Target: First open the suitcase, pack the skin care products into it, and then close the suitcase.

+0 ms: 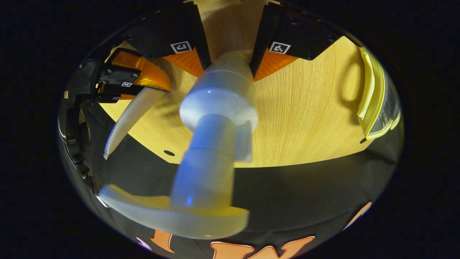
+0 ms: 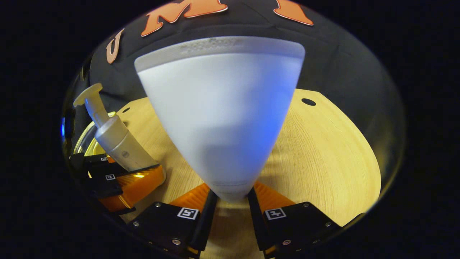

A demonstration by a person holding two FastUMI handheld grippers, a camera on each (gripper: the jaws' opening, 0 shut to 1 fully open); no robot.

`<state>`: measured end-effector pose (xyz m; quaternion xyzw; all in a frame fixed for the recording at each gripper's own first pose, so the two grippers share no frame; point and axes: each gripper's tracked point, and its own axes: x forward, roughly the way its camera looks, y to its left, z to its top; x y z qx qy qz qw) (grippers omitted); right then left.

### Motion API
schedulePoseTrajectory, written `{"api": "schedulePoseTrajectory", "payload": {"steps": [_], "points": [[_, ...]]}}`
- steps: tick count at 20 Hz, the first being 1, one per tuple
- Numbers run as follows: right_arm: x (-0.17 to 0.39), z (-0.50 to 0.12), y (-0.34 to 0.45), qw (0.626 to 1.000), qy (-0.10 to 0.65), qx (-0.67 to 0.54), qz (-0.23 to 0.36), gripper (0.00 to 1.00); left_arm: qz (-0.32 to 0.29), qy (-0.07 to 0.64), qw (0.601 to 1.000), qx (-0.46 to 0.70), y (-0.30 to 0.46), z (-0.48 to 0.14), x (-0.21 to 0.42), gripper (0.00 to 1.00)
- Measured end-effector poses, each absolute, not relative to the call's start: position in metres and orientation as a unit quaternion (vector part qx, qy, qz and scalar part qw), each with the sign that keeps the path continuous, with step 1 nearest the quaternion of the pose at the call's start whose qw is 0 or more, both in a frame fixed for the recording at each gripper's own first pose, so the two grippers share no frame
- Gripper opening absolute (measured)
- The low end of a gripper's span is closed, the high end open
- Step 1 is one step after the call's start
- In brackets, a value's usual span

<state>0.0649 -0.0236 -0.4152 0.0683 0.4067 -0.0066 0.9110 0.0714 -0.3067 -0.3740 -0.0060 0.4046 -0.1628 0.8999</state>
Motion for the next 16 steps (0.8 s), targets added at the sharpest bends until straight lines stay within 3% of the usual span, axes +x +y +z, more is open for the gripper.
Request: {"api": "schedulePoseTrajectory", "payload": {"steps": [5, 16], "points": [[0.066, -0.399, -0.025, 0.913, 0.399, 0.082, -0.005, 0.47, -0.151, 0.401, 0.903, -0.02, -0.292, -0.361, 0.073, 0.61], [0.058, -0.292, 0.017, 0.937, 0.339, 0.068, 0.052, 0.46, -0.092, 0.331, 0.939, 0.012, -0.201, -0.242, 0.061, 0.6]]}}
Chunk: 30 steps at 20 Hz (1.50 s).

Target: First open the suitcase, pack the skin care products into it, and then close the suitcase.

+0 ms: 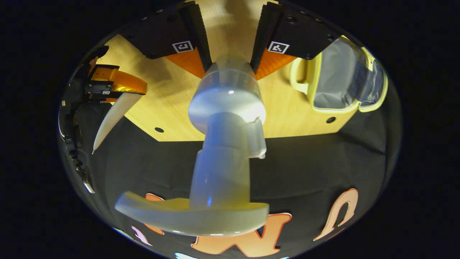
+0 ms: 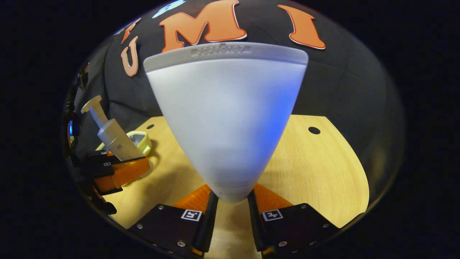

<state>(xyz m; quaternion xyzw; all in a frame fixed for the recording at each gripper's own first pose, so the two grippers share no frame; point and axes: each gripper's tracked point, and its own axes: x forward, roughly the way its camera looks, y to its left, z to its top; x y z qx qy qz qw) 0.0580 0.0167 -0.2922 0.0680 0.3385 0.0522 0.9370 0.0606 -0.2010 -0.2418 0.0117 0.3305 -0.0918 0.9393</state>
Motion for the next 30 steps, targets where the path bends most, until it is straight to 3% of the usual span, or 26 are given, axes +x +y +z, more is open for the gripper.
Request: {"api": "schedulePoseTrajectory", "payload": {"steps": [6, 12, 20, 30], "points": [[0.045, -0.249, 0.058, 0.943, 0.314, 0.047, 0.096, 0.46, -0.021, 0.315, 0.949, 0.002, -0.118, -0.197, 0.031, 0.6], [0.048, -0.221, 0.122, 0.947, 0.299, 0.047, 0.108, 0.46, 0.002, 0.305, 0.952, 0.006, -0.028, -0.179, 0.012, 0.6], [0.059, -0.197, 0.228, 0.949, 0.295, 0.06, 0.09, 0.46, -0.039, 0.304, 0.952, 0.018, 0.066, -0.167, 0.013, 0.6], [0.065, -0.201, 0.337, 0.947, 0.304, 0.055, 0.087, 0.46, -0.107, 0.327, 0.939, 0.029, 0.119, -0.189, 0.02, 0.6]]}}
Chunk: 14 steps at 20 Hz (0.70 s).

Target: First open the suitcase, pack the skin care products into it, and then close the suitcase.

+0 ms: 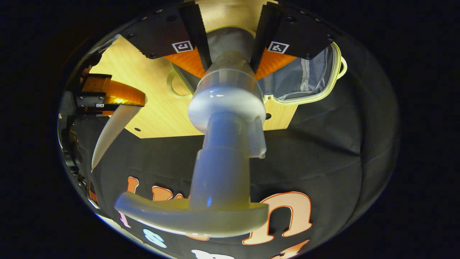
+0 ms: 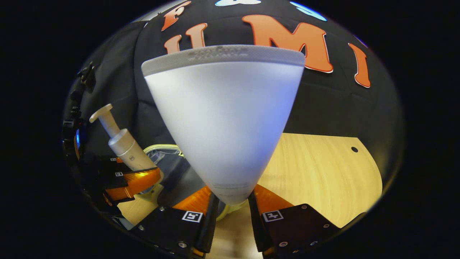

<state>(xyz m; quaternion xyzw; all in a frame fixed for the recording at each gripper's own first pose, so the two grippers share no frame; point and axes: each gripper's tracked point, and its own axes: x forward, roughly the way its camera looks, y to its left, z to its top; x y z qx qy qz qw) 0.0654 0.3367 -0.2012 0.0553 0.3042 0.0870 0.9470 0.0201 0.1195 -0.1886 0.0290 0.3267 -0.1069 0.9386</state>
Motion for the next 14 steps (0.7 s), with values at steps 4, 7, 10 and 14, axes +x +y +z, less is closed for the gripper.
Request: {"api": "schedulePoseTrajectory", "payload": {"steps": [4, 7, 10, 14], "points": [[0.059, -0.218, 0.368, 0.932, 0.346, 0.061, 0.095, 0.46, -0.123, 0.359, 0.925, 0.025, 0.128, -0.204, 0.019, 0.6], [0.063, -0.235, 0.382, 0.92, 0.373, 0.053, 0.109, 0.46, -0.128, 0.387, 0.913, 0.012, 0.127, -0.221, 0.02, 0.6], [0.068, -0.257, 0.392, 0.905, 0.404, 0.049, 0.123, 0.46, -0.119, 0.421, 0.899, 0.007, 0.131, -0.247, 0.022, 0.6], [0.066, -0.286, 0.394, 0.879, 0.455, 0.054, 0.133, 0.46, -0.117, 0.477, 0.871, 0.002, 0.128, -0.278, 0.023, 0.6]]}}
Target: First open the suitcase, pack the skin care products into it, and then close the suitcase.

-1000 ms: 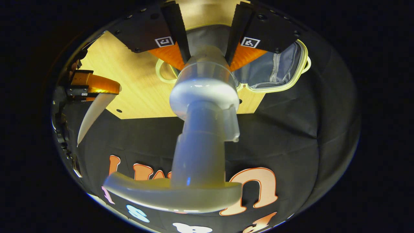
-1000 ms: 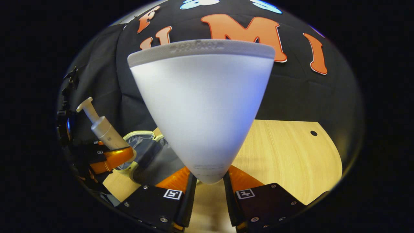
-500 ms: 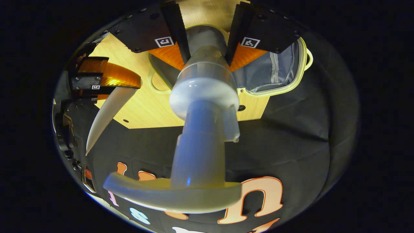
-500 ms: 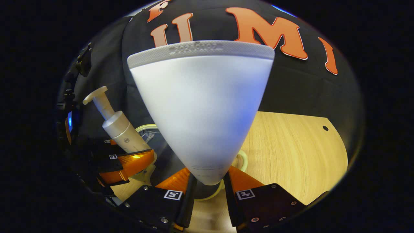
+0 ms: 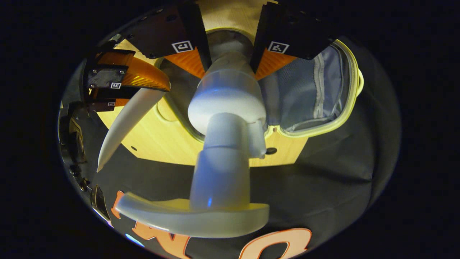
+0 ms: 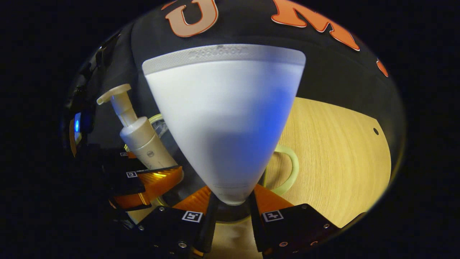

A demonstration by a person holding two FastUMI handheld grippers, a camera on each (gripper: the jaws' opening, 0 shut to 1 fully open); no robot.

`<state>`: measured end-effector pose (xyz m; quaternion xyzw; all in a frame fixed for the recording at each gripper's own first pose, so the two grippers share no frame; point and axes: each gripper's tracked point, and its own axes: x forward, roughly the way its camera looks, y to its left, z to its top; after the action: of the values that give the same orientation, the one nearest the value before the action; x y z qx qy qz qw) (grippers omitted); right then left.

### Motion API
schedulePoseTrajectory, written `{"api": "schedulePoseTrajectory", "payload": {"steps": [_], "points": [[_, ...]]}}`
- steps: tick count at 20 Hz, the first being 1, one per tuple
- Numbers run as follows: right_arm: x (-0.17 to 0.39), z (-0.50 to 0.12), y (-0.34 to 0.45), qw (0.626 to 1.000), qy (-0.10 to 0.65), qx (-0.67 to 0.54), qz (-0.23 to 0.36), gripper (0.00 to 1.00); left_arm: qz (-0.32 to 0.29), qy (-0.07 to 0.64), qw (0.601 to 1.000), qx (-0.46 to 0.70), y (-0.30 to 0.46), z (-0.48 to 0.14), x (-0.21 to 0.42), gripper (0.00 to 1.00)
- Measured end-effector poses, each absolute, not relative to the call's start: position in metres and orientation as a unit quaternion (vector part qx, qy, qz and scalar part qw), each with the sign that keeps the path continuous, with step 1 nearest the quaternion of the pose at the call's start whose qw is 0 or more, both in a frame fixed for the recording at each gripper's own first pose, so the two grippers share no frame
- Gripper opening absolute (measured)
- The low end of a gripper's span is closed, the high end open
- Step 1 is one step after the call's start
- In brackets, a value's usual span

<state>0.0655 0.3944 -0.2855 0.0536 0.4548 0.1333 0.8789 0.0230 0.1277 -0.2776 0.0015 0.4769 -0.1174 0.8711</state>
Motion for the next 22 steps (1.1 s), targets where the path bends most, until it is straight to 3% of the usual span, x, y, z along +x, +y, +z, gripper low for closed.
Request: {"api": "schedulePoseTrajectory", "payload": {"steps": [9, 12, 13, 14, 15, 16, 17, 18, 22], "points": [[0.073, -0.332, 0.407, 0.814, 0.554, 0.1, 0.143, 0.46, -0.116, 0.578, 0.807, 0.024, 0.119, -0.32, 0.024, 0.61], [0.071, -0.338, 0.405, 0.786, 0.59, 0.125, 0.139, 0.46, -0.091, 0.607, 0.789, 0.005, 0.121, -0.316, 0.022, 0.61], [0.072, -0.341, 0.406, 0.775, 0.602, 0.135, 0.136, 0.51, -0.079, 0.616, 0.784, -0.004, 0.122, -0.316, 0.023, 0.6], [0.072, -0.343, 0.407, 0.767, 0.611, 0.146, 0.132, 0.46, -0.07, 0.622, 0.78, -0.015, 0.122, -0.316, 0.025, 0.61], [0.073, -0.345, 0.407, 0.76, 0.618, 0.152, 0.132, 0.51, -0.065, 0.629, 0.775, -0.02, 0.121, -0.316, 0.023, 0.61], [0.071, -0.344, 0.405, 0.755, 0.624, 0.155, 0.131, 0.46, -0.062, 0.634, 0.771, -0.02, 0.121, -0.317, 0.023, 0.62], [0.072, -0.345, 0.406, 0.753, 0.625, 0.156, 0.134, 0.51, -0.066, 0.636, 0.769, -0.017, 0.12, -0.317, 0.024, 0.64], [0.07, -0.344, 0.407, 0.752, 0.625, 0.156, 0.138, 0.46, -0.068, 0.636, 0.768, -0.016, 0.121, -0.316, 0.024, 0.64], [0.072, -0.337, 0.403, 0.76, 0.616, 0.157, 0.135, 0.52, -0.061, 0.638, 0.767, -0.022, 0.123, -0.315, 0.02, 0.61]]}}
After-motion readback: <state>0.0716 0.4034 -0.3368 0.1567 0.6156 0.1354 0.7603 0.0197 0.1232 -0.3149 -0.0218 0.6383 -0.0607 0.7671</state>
